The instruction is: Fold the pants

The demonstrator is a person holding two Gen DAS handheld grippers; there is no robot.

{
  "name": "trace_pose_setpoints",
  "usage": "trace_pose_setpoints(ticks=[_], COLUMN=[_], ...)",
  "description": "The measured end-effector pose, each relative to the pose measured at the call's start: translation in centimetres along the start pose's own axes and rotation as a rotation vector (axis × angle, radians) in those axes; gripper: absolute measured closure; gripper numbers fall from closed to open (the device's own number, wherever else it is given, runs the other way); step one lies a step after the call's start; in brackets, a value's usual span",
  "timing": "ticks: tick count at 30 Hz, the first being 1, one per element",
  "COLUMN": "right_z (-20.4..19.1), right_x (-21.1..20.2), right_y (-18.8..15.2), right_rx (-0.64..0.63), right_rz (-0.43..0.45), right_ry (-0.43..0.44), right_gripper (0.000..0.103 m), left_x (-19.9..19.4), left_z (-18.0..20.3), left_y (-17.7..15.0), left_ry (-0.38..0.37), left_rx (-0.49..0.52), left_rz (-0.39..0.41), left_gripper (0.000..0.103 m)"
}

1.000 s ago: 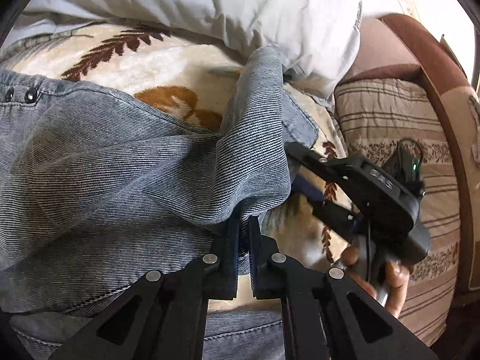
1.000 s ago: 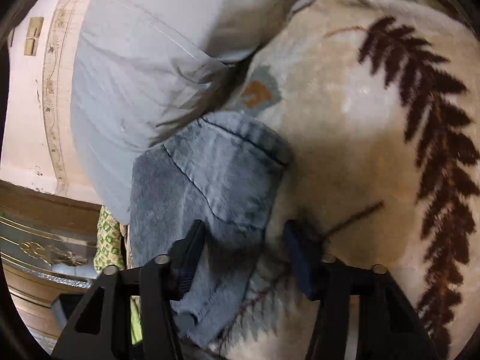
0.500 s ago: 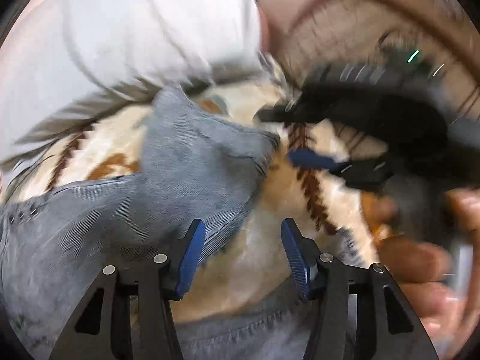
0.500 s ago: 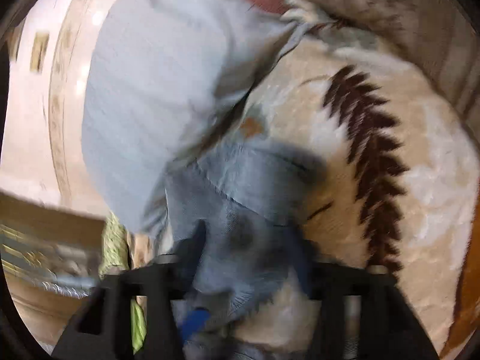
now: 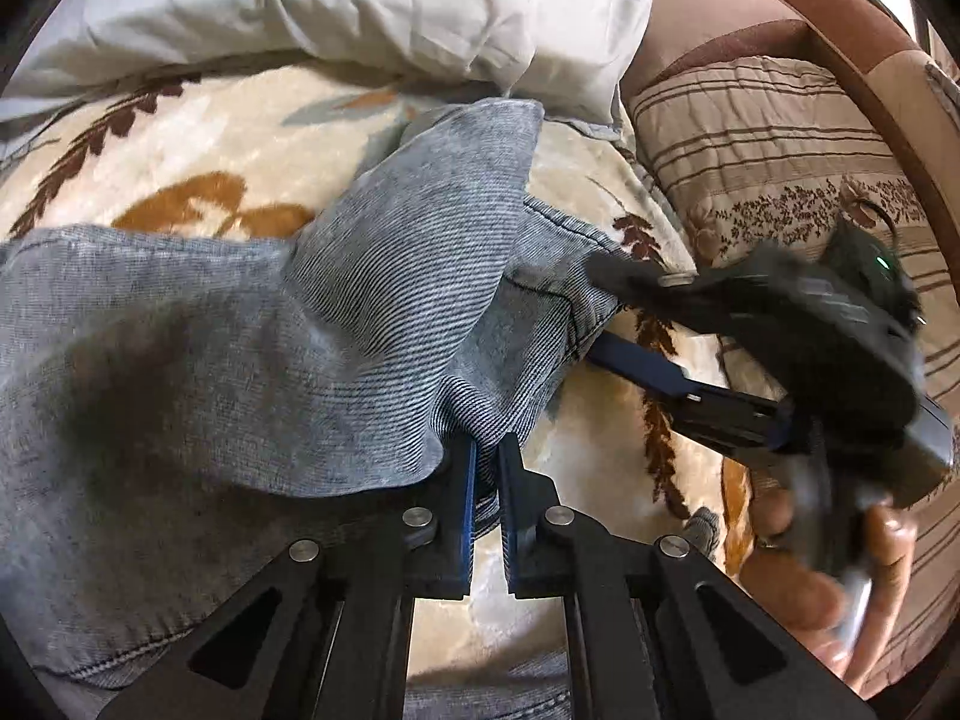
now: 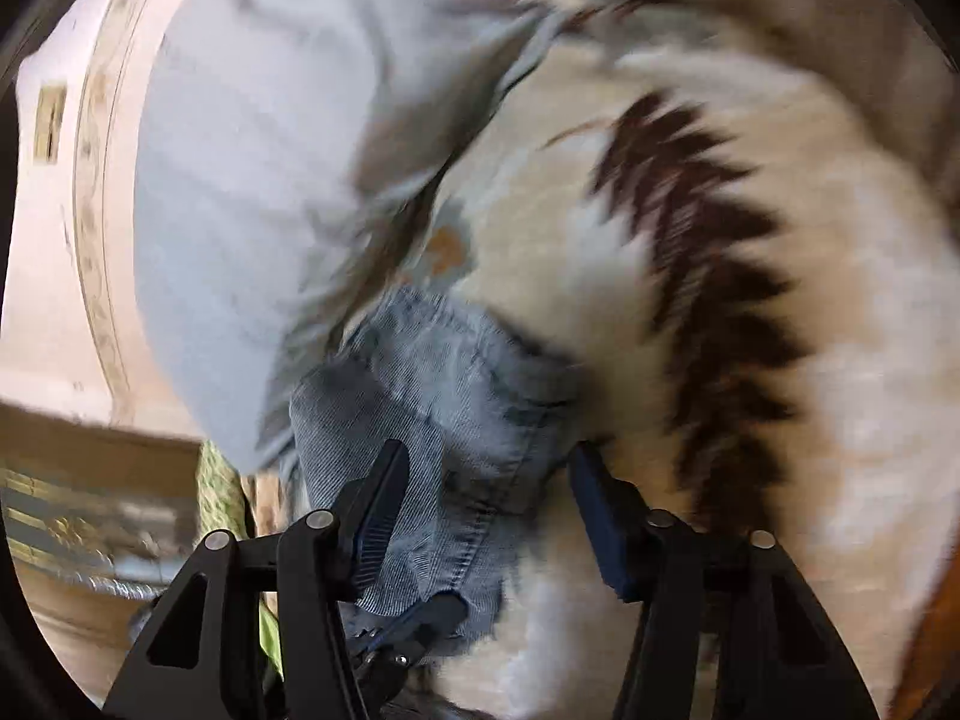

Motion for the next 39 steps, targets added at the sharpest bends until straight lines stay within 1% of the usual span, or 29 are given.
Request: trace_pose_setpoints(ticks=[1, 3, 4, 6, 7, 8, 10, 11, 12, 13, 14, 15, 16, 17, 18, 19, 21, 22, 24, 27, 28, 30, 32, 33, 34, 35, 36, 37, 39], right_z=[0.0, -0.2, -0.2, -0.5, -0.6, -0.8, -0.9, -0.5, 0.3, 1.2, 2.0, 3.2, 4.1, 4.9, 4.8, 4.1, 1.3, -0.1, -2.3, -4.0, -4.2, -4.6, -5.0, -5.0, -4.7, -4.6, -4.5, -4.4, -4.3], right_x=[0.6, 1.2, 1.0, -0.5, -1.4, -2.9, -6.3, -7.7, -9.0, -9.6, -9.4, -8.5, -7.5, -7.5, -8.7, -9.5, -11.4, -11.8, -11.0, -8.4, -7.5, -5.3, -3.7, -2.5, -1.9, -1.3, -0.9, -0.9, -2.2], right_y=[-0.2, -0.3, -0.4, -0.5, -0.4, -0.4, -0.9, -1.4, -2.3, -2.6, -3.0, -3.4, -3.7, -3.9, -3.9, -3.8, -3.2, -3.0, -2.2, -0.1, 0.7, 1.6, 2.1, 2.3, 2.3, 1.9, 1.5, 1.3, 0.1], right_rx=[-0.009, -0.057, -0.064, -0.046, -0.043, -0.051, -0.035, -0.019, -0.011, -0.002, 0.011, 0.011, 0.014, 0.045, 0.08, 0.066, -0.026, -0.061, -0.097, -0.058, -0.036, -0.004, -0.008, -0.01, -0.003, -0.007, -0.039, -0.045, -0.049], right_rz=[0.011, 0.054, 0.063, 0.073, 0.092, 0.121, 0.151, 0.159, 0.179, 0.191, 0.195, 0.17, 0.126, 0.107, 0.143, 0.171, 0.241, 0.247, 0.204, 0.137, 0.119, 0.106, 0.104, 0.097, 0.091, 0.086, 0.092, 0.099, 0.119], right_ry=[-0.047, -0.115, -0.134, -0.093, -0.092, -0.099, -0.115, -0.124, -0.169, -0.207, -0.258, -0.323, -0.362, -0.35, -0.295, -0.278, -0.268, -0.25, -0.194, -0.15, -0.146, -0.245, -0.335, -0.395, -0.422, -0.447, -0.492, -0.515, -0.471], right_gripper=[0.062, 0.088, 0.095, 0.096, 0.097, 0.097, 0.097, 0.096, 0.095, 0.083, 0.064, 0.055, 0.054, 0.054, 0.054, 0.052, 0.03, 0.019, 0.019, 0.019, 0.022, 0.024, 0.036, 0.041, 0.065, 0.09, 0.095, 0.095, 0.096], left_x=[-0.6, -1.4, -2.4, -4.6, -5.9, -8.2, -12.2, -14.1, -15.3, -16.0, -16.5, -17.1, -17.3, -17.9, -18.5, -19.0, -19.9, -20.4, -21.4, -22.9, -22.9, -23.0, -23.6, -23.0, -23.4, -22.7, -22.9, -24.2, -24.4], left_z=[-0.8, -1.9, -2.8, -3.6, -4.0, -5.0, -6.1, -7.6, -8.5, -9.1, -10.3, -12.2, -13.5, -15.7, -17.1, -18.5, -21.2, -22.4, -24.5, -26.0, -27.6, -28.7, -28.3, -26.6, -28.3, -24.5, -25.1, -26.3, -28.6], left_y=[-0.4, -0.6, -0.6, -1.1, -1.2, -0.9, -2.9, -2.7, -3.0, -3.3, -3.1, -3.1, -3.4, -3.7, -4.0, -4.4, -4.2, -4.2, -4.4, -4.4, -3.2, -2.2, -3.3, -3.3, -2.6, -5.1, -4.8, -6.3, -5.0], left_ry=[-0.004, -0.001, 0.0, -0.006, -0.011, -0.011, 0.017, 0.036, 0.049, 0.061, 0.075, 0.099, 0.122, 0.126, 0.116, 0.111, 0.114, 0.108, 0.102, 0.093, 0.098, 0.099, 0.091, 0.089, 0.084, 0.082, 0.079, 0.075, 0.065], left_rx=[-0.004, -0.002, -0.004, -0.002, 0.007, 0.025, 0.039, 0.04, 0.039, 0.035, 0.023, -0.002, -0.031, -0.072, -0.098, -0.122, -0.164, -0.18, -0.204, -0.205, -0.205, -0.212, -0.222, -0.226, -0.233, -0.236, -0.242, -0.247, -0.257], left_rz=[-0.002, -0.001, -0.003, 0.0, 0.011, 0.042, 0.099, 0.13, 0.141, 0.144, 0.143, 0.136, 0.127, 0.117, 0.114, 0.111, 0.107, 0.104, 0.094, 0.101, 0.102, 0.112, 0.11, 0.107, 0.104, 0.105, 0.103, 0.1, 0.098], left_gripper=[0.097, 0.096, 0.095, 0.093, 0.089, 0.079, 0.061, 0.058, 0.058, 0.057, 0.057, 0.057, 0.058, 0.058, 0.058, 0.058, 0.058, 0.058, 0.058, 0.058, 0.058, 0.058, 0.058, 0.058, 0.058, 0.058, 0.058, 0.058, 0.058])
Point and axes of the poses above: each gripper's, at about its wrist camera, not at the fingertips, and x roughly the way its jaws point, z to its right, y to its top, the point moved 6 cm from there along x, roughly the way its jaws point, and after that the axes turned 9 degrees about x, right-handed, at the moved point
